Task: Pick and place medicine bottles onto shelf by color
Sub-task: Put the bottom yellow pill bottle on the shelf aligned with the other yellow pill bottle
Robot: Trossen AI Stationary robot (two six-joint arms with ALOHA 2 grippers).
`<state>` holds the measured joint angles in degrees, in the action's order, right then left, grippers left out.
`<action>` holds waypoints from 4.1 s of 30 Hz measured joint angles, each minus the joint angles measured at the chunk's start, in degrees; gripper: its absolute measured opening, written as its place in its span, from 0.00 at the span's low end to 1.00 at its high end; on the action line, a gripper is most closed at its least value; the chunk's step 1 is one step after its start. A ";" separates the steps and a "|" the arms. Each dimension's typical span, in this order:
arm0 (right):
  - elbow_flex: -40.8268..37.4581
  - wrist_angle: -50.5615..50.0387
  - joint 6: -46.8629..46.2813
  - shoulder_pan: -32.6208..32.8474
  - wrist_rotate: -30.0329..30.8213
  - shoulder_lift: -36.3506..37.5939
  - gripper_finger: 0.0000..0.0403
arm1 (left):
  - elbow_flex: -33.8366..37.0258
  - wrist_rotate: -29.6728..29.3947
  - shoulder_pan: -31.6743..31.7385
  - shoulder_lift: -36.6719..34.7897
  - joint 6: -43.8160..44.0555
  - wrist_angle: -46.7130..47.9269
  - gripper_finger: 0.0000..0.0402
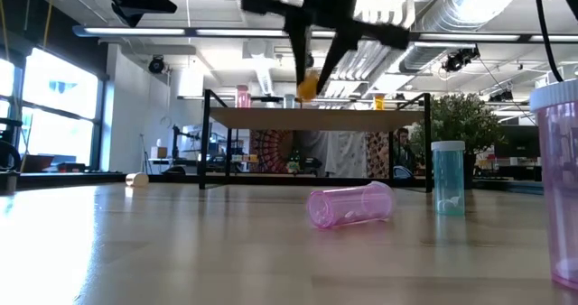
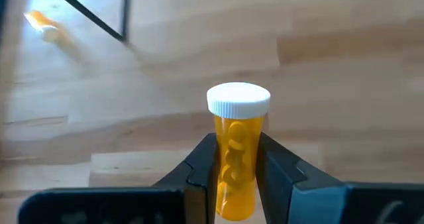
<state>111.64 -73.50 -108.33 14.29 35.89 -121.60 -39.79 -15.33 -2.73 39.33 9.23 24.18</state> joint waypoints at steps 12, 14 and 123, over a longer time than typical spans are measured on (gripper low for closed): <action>0.06 -15.64 12.36 -5.31 13.20 15.01 0.16 | 0.00 -0.35 0.01 0.02 -1.48 -1.17 0.45; 0.06 -16.56 15.31 -6.49 15.58 18.14 0.16 | 0.00 -0.48 0.10 0.02 -1.51 -1.81 0.45; -67.76 85.45 73.84 -24.32 39.10 31.32 0.17 | -0.02 -36.30 0.12 0.00 -20.41 -18.03 0.45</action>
<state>43.88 11.94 -34.49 -10.03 74.98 -90.28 -39.81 -51.64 -2.61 39.33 -11.18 6.15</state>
